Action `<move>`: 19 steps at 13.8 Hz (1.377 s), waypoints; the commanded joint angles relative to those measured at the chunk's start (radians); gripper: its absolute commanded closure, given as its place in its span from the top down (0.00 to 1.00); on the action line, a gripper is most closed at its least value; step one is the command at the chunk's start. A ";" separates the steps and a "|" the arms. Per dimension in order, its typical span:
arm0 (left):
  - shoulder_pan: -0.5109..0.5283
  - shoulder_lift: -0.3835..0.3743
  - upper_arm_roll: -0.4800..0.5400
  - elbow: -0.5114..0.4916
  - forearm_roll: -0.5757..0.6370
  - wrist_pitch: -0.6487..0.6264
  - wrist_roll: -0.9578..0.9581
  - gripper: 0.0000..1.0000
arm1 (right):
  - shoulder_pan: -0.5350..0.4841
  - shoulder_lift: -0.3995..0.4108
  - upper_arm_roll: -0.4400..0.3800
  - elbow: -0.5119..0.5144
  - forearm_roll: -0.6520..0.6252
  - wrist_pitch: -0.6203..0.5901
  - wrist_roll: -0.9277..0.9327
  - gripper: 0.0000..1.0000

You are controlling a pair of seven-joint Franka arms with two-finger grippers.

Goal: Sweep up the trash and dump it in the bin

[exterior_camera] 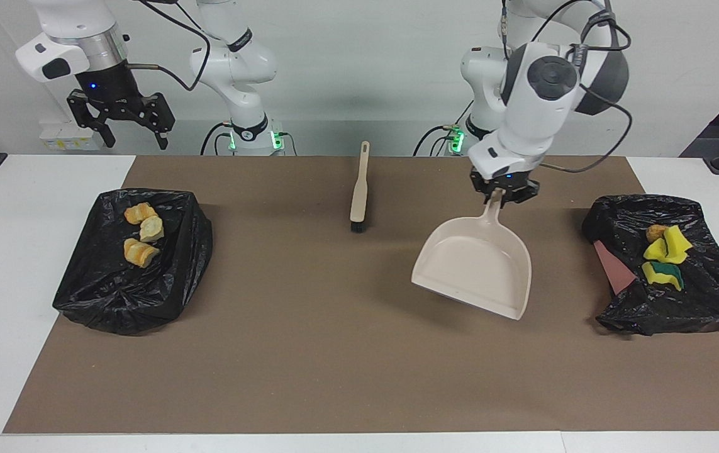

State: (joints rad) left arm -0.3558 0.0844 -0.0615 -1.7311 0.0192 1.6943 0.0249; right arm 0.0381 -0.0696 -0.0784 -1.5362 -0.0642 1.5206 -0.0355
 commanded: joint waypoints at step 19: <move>-0.279 0.388 0.011 0.176 -0.102 0.426 -0.626 1.00 | 0.000 -0.015 -0.001 -0.010 0.006 -0.014 -0.018 1.00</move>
State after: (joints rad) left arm -0.6022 0.4688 -0.0689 -1.5746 -0.1071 2.1155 -0.5163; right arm 0.0381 -0.0697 -0.0784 -1.5362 -0.0642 1.5206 -0.0355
